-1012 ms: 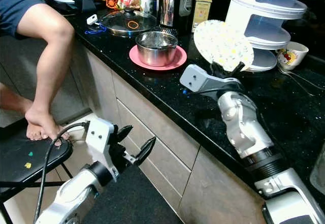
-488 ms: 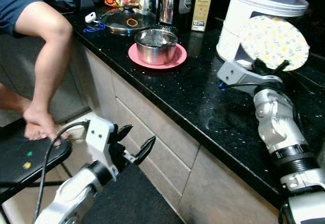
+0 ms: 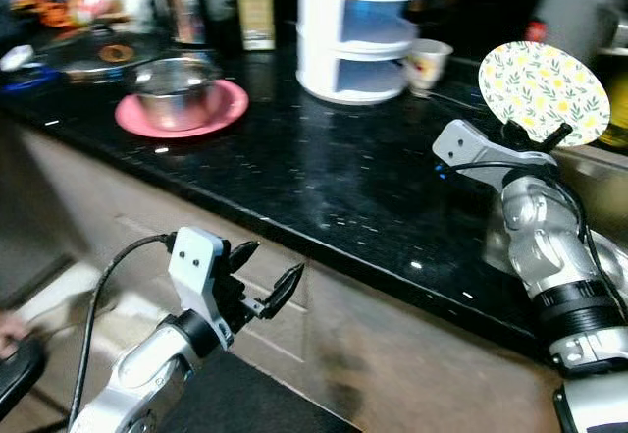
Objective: Kitchen organization
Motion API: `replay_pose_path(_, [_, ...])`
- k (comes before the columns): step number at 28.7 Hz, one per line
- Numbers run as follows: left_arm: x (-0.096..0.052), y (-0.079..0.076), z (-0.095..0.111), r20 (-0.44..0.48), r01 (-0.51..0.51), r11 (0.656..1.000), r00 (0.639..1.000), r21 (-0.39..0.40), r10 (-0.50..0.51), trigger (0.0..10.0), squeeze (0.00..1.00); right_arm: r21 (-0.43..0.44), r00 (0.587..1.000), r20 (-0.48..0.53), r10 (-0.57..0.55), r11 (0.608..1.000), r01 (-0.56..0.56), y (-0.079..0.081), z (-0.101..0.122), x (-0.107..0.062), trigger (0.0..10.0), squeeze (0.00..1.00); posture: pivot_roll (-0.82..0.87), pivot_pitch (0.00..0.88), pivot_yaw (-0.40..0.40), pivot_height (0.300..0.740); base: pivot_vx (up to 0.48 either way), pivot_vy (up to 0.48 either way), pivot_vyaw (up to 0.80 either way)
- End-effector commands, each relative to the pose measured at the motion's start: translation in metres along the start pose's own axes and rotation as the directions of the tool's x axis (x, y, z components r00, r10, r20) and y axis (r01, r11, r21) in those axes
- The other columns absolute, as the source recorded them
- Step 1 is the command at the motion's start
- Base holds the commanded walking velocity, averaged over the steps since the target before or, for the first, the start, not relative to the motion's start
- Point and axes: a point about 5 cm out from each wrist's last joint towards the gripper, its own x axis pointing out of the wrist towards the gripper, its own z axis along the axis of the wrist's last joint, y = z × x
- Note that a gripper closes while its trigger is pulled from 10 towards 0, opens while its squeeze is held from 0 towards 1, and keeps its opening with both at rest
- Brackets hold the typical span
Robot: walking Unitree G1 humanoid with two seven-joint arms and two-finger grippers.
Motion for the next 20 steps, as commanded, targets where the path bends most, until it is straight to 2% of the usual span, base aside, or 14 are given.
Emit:
replay_pose_path(1, [0.001,-0.001,-0.002,-0.015,0.006,1.000,1.000,-0.004,-0.006,10.0,0.00,0.015,1.000,0.012,0.017,1.000,-0.017,-0.003,-0.001,0.001,0.0,0.00,0.08,0.000,-0.072,0.740,0.000,0.000,-0.58])
replay_pose_path(7, [0.002,-0.001,-0.002,-0.010,0.008,1.000,1.000,-0.002,-0.008,10.0,0.00,0.037,0.981,0.072,0.178,0.983,-0.181,0.016,0.015,-0.002,0.0,0.00,0.07,0.000,-0.074,0.740,0.000,0.000,0.00])
replay_pose_path(17, [0.002,-0.002,0.001,-0.001,0.024,1.000,1.000,-0.005,-0.024,10.0,0.00,0.061,0.970,0.072,0.230,0.970,-0.235,0.015,0.020,0.001,0.0,0.00,0.08,0.000,-0.078,0.740,0.000,0.000,-0.76])
replay_pose_path(20, [0.002,-0.012,0.001,-0.016,0.113,0.993,0.993,-0.015,-0.114,10.0,0.00,0.066,0.963,0.073,0.259,0.962,-0.264,0.018,0.021,-0.001,0.0,0.00,0.08,0.000,-0.078,0.740,0.000,0.000,-0.77])
